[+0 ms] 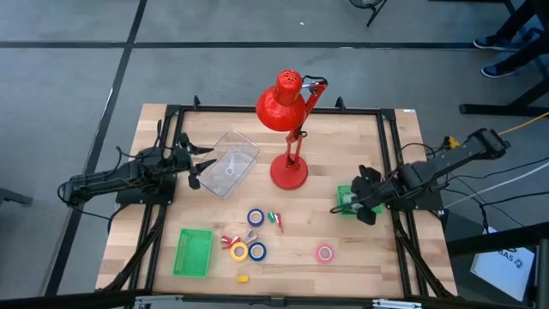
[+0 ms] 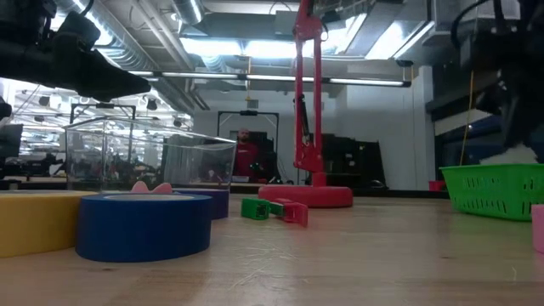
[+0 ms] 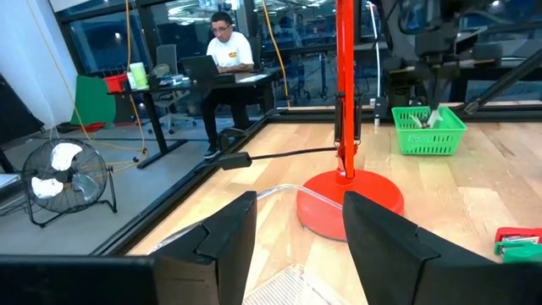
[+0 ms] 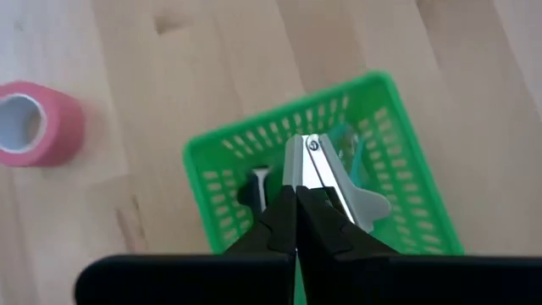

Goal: Pick and place Stapler, Stapler remover, tape
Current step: Put the gray staple remover into the top green basket, then put the pink staple remover into the top green basket

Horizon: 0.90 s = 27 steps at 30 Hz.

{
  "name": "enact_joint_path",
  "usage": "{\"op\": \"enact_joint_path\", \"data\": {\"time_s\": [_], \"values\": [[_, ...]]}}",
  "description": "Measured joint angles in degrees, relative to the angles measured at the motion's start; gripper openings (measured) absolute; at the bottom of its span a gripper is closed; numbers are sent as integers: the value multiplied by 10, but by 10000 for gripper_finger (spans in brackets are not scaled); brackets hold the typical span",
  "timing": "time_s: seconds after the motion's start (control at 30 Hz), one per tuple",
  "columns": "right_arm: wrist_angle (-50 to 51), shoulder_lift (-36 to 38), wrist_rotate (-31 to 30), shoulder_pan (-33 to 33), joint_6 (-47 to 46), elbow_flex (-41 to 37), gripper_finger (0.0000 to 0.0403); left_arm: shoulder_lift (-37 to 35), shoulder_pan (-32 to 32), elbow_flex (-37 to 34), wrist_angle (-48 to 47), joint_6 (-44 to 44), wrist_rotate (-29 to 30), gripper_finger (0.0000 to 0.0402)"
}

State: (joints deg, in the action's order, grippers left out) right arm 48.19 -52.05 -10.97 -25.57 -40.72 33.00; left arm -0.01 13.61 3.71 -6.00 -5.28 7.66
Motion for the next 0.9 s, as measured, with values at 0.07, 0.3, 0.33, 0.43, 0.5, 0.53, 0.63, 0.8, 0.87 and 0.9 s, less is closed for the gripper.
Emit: {"op": "enact_joint_path", "data": {"time_s": [0.07,0.3,0.33,0.43,0.5,0.53,0.63,0.8,0.87,0.9], "values": [[-1,0,0,-5,-14,-12,0,0,0,0,0,0,0,173],[-2,0,3,-9,-26,-22,14,0,0,0,0,0,0,174],[-2,0,6,-9,-26,-22,19,0,0,0,0,0,0,173],[-2,0,14,-9,-24,-22,31,0,0,0,0,0,0,173],[-2,0,14,-9,-24,-22,37,0,0,0,0,0,0,175],[-2,0,14,-9,-24,-22,40,0,0,0,0,0,0,175],[-2,0,14,-9,-24,-22,48,0,0,0,0,0,0,174],[-5,0,19,-9,-25,-22,64,0,0,0,0,0,0,175],[-10,0,31,-9,-20,-22,71,0,0,0,0,0,0,175],[-13,0,38,-9,-13,-22,73,0,0,0,0,0,0,175]]}}
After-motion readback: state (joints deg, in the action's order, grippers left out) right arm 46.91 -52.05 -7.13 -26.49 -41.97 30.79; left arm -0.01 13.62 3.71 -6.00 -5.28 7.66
